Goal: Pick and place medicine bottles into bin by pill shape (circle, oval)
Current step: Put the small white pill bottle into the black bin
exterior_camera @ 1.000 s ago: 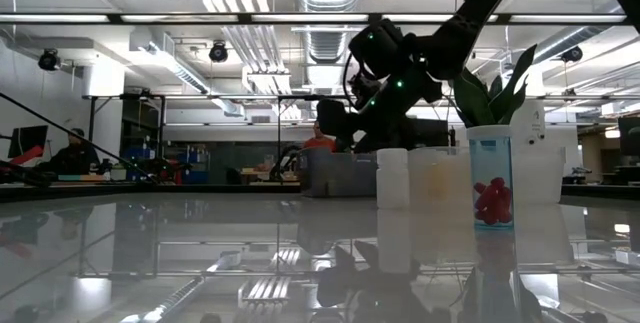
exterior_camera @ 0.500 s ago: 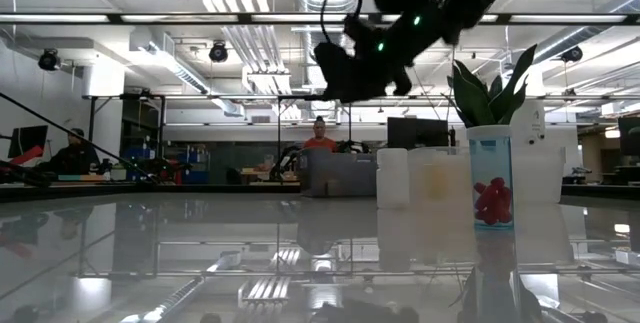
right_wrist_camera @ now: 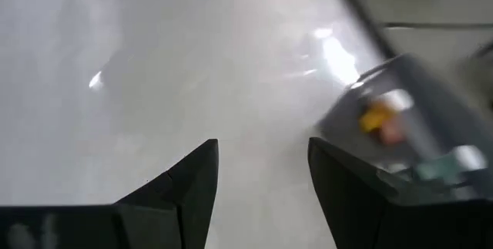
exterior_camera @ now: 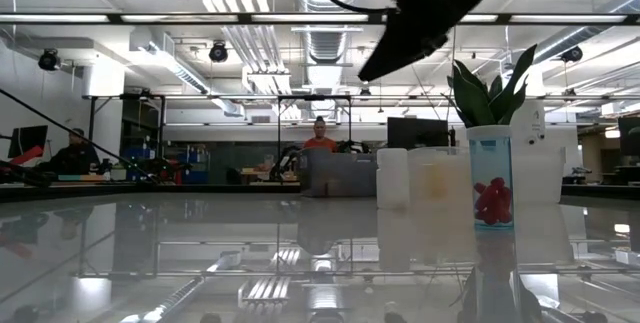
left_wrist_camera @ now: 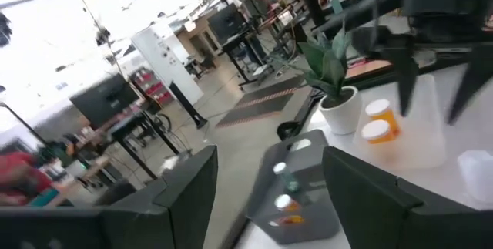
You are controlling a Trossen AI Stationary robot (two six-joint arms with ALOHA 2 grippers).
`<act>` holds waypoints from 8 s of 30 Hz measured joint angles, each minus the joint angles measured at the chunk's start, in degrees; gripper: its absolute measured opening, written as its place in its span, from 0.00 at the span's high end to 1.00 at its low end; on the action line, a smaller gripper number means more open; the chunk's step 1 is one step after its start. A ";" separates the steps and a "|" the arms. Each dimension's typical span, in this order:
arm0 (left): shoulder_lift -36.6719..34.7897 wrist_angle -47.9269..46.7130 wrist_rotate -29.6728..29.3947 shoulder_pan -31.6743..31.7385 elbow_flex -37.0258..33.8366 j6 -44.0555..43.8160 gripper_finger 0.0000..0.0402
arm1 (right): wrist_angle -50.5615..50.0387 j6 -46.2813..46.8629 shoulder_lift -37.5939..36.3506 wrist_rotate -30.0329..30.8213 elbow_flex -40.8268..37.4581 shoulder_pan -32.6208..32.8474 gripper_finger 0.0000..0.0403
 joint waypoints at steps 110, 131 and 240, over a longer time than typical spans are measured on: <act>10.41 13.89 2.48 5.27 1.01 18.12 0.45 | -25.52 3.15 16.82 -20.51 14.84 -4.48 0.61; 10.41 14.04 2.47 5.27 0.97 18.02 0.45 | -14.46 4.39 6.60 -27.24 15.95 -4.44 0.67; 10.41 13.43 2.49 5.25 0.96 19.08 0.45 | -39.01 5.15 20.18 -10.24 60.43 -29.42 0.66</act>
